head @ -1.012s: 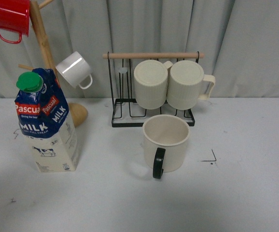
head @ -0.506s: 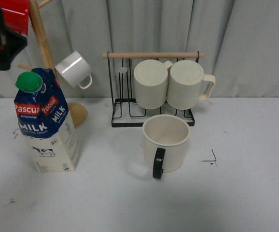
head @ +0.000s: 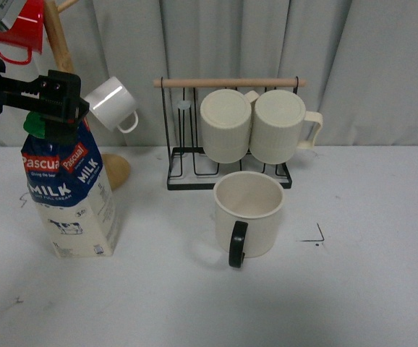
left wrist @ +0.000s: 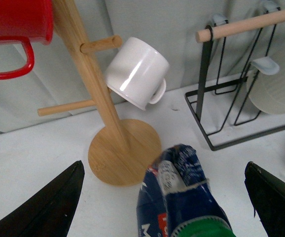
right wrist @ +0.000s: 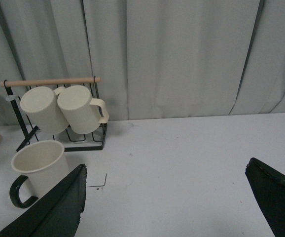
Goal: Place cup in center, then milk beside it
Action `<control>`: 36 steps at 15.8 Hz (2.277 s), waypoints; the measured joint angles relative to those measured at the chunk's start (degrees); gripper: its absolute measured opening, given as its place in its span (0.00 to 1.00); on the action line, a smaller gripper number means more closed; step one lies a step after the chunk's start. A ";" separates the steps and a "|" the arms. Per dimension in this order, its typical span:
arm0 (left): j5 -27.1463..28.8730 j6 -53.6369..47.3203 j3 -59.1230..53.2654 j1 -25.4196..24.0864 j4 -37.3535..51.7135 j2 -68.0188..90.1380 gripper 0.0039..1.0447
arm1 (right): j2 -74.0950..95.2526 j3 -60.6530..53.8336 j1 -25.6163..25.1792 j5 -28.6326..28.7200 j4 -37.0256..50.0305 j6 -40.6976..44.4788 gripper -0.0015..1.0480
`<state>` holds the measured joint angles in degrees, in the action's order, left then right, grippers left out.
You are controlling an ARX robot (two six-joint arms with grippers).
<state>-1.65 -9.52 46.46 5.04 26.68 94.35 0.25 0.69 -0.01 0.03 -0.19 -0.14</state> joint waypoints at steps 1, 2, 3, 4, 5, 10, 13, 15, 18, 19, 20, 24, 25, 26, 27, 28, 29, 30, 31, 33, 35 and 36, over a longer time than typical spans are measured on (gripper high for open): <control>0.79 -0.04 0.98 -0.02 0.13 1.11 0.94 | 0.00 0.00 0.00 0.00 0.00 0.00 0.94; 1.95 -0.04 1.62 -0.04 -0.04 2.34 0.94 | 0.00 0.00 0.00 0.00 0.00 0.00 0.94; 2.36 0.00 1.75 -0.04 -0.61 3.58 0.94 | 0.00 0.00 0.00 0.00 0.00 0.00 0.94; 2.75 0.09 1.75 0.17 -1.55 4.66 0.94 | 0.00 0.00 0.00 0.00 0.00 0.00 0.94; 3.13 0.22 1.75 0.61 -1.95 5.40 0.93 | 0.00 0.00 0.00 0.00 0.00 0.00 0.94; 4.02 2.12 1.75 2.45 -3.41 5.68 0.38 | 0.00 0.00 0.00 0.00 0.02 0.00 0.94; 4.07 3.56 2.45 2.78 -5.05 5.62 0.18 | 0.00 0.00 0.00 0.00 0.00 0.00 0.94; 4.90 4.00 2.51 3.67 -6.12 4.94 0.18 | 0.00 0.00 0.00 0.00 0.00 0.00 0.94; 5.79 5.31 2.58 7.63 -8.04 2.89 0.18 | 0.00 0.00 0.00 0.00 0.00 0.00 0.94; 6.16 6.12 3.13 9.62 -7.98 2.32 0.18 | 0.00 0.00 0.00 0.00 0.00 0.00 0.94; 6.45 6.29 3.85 10.93 -7.50 2.29 0.18 | 0.00 0.00 0.00 0.00 0.00 0.00 0.94; 8.33 7.45 5.79 14.73 -5.38 2.91 0.18 | 0.00 0.00 0.00 0.00 0.00 0.00 0.94; 9.35 7.87 6.14 15.67 -4.76 3.91 0.18 | 0.00 0.00 0.00 0.00 0.00 0.00 0.94; 10.10 8.07 6.14 16.50 -4.28 4.96 0.18 | 0.00 0.00 0.00 0.00 0.00 0.00 0.94; 10.47 8.22 6.16 16.98 -4.15 5.84 0.18 | 0.00 0.00 0.00 0.00 0.00 0.00 0.94; 11.10 8.44 6.16 17.53 -3.96 6.91 0.18 | 0.00 0.00 0.00 0.00 0.00 0.00 0.94; 11.54 8.52 6.16 17.94 -3.65 7.65 0.18 | 0.00 0.00 0.00 0.00 0.00 0.00 0.94; 11.76 8.94 6.16 18.43 -3.04 8.24 0.18 | 0.00 0.00 0.00 0.00 0.00 0.00 0.94; 11.87 9.27 6.19 18.69 -2.56 8.48 0.18 | 0.00 0.00 0.00 0.00 0.00 0.00 0.94; 12.22 9.64 6.40 19.21 -1.97 8.59 0.18 | 0.00 0.00 0.00 0.00 0.00 0.00 0.94; 13.25 9.79 7.63 20.04 -0.87 9.90 0.18 | 0.00 0.00 0.00 0.00 0.00 0.00 0.94; 13.92 9.94 7.65 20.41 -1.01 10.34 0.18 | 0.00 0.00 0.00 0.00 0.00 0.00 0.94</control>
<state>12.27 0.43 54.11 25.45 25.67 104.68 0.25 0.69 -0.01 0.03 -0.19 -0.14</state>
